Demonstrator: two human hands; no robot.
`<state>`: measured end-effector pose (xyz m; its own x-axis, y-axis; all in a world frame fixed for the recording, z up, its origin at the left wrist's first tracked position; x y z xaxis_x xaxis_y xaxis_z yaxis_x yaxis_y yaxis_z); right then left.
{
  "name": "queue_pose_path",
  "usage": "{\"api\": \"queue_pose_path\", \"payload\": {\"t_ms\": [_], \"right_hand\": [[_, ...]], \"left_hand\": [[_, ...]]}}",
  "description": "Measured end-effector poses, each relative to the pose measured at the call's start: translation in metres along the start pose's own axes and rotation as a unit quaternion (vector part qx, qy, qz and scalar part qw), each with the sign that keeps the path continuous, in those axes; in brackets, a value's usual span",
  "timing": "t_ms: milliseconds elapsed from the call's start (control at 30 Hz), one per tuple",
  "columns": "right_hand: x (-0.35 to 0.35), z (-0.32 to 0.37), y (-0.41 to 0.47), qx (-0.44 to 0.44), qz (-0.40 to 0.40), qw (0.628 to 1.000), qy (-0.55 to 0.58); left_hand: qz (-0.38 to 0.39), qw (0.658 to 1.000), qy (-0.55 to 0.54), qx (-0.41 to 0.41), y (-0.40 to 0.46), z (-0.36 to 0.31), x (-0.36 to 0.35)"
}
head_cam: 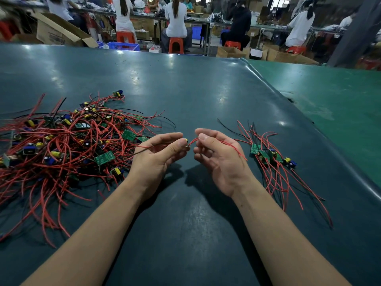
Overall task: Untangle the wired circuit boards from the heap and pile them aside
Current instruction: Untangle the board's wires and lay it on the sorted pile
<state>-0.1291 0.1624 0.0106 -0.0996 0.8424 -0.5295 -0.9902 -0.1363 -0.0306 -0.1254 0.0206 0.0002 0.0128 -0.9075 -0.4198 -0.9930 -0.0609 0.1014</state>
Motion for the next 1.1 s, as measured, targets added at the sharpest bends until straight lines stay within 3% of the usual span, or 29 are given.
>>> {"api": "queue_pose_path", "payload": {"t_ms": [233,400,633,733,833,967,1033,1100], "right_hand": [[0.005,-0.012,0.003,-0.046,-0.031,0.998,0.023],[0.012,-0.001,0.006,0.032,-0.062,0.995,-0.073],[0.03,0.008,0.008,0.087,-0.149,0.985,-0.008],[0.036,0.013,0.006,0.123,-0.178,0.966,-0.143],[0.029,0.028,0.001,0.197,-0.177,0.894,-0.362],[0.027,0.028,-0.002,0.198,-0.174,0.862,-0.433],[0.032,0.026,0.0,0.172,-0.182,0.903,-0.349],[0.037,0.02,0.003,0.128,-0.171,0.962,-0.172]], "left_hand": [[0.025,0.998,0.059,-0.024,-0.002,-0.002,-0.004],[-0.006,0.988,0.134,-0.071,-0.005,-0.007,-0.006],[-0.068,0.983,0.145,-0.093,-0.004,-0.011,0.001],[-0.079,0.979,0.154,-0.103,-0.004,-0.012,0.004],[-0.084,0.978,0.16,-0.106,-0.005,-0.014,0.005],[-0.051,0.973,0.205,-0.096,-0.007,-0.012,-0.004],[-0.043,0.973,0.208,-0.09,-0.007,-0.011,-0.005],[-0.043,0.971,0.217,-0.092,-0.007,-0.013,-0.005]]}}
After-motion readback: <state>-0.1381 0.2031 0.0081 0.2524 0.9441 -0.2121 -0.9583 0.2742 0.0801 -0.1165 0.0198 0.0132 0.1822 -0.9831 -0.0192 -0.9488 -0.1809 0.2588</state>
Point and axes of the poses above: each hand's wrist, its own y-axis towards the middle knuckle, its own x-axis out of the back of the hand, z = x × y, the point moved 8 cm from there along y, towards the middle knuckle, and after that the axes turned 3 degrees about y, right-handed, at the moved point
